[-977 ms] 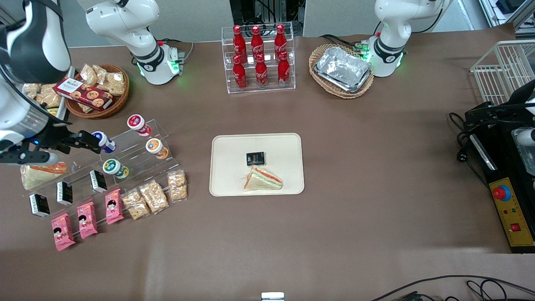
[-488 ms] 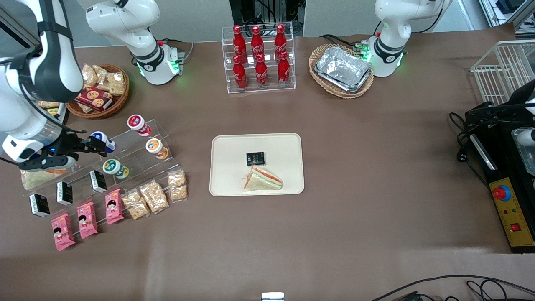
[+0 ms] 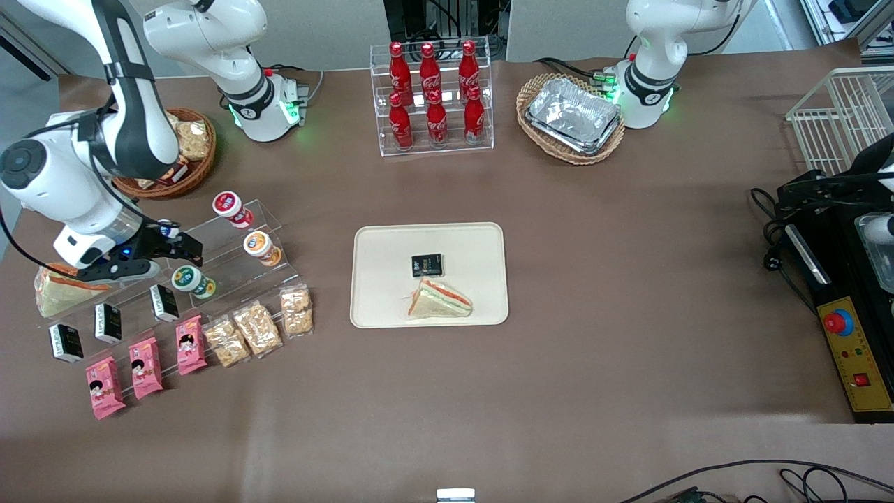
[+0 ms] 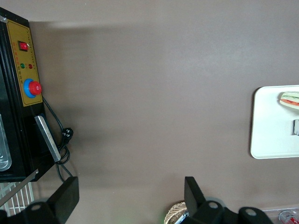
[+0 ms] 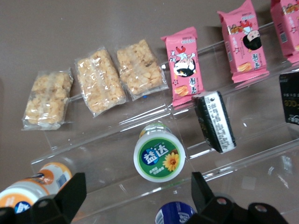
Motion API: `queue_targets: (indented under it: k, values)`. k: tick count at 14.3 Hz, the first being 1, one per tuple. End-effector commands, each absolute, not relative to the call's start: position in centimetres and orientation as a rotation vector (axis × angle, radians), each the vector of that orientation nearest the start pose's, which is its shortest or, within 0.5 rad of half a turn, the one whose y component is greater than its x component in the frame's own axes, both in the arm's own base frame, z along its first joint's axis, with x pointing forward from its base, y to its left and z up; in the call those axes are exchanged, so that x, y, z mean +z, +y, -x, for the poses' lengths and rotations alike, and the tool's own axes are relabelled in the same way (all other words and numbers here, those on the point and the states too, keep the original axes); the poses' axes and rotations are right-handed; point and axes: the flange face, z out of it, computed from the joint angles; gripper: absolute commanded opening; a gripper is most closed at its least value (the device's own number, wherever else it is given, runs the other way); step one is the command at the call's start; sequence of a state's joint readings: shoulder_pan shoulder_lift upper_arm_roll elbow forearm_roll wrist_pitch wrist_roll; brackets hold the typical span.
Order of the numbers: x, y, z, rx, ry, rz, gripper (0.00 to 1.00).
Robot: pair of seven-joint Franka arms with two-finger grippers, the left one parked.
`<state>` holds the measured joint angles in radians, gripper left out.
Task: Place green gum on tray
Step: 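Lower the right gripper around the green-lidded gum tub and close it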
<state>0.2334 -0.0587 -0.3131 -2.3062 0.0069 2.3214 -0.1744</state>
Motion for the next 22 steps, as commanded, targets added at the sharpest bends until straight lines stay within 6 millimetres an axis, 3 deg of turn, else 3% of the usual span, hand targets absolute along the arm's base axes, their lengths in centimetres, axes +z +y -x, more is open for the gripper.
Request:
queue_targets:
  k: [1,5,8,15,22]
  values:
    - [36.1,-3.8,-50.1,-0.131,-0.174,3.134,1.0]
    - [34.2,-4.4,-50.9,-0.156,-0.225,3.151,1.0]
    - [32.9,-6.1,-51.1,-0.162,-0.256,3.165,1.0]
    - [32.6,-6.1,-51.3,-0.176,-0.258,3.168,0.96]
    - [31.6,-5.8,-51.7,-0.199,-0.258,3.176,0.83]
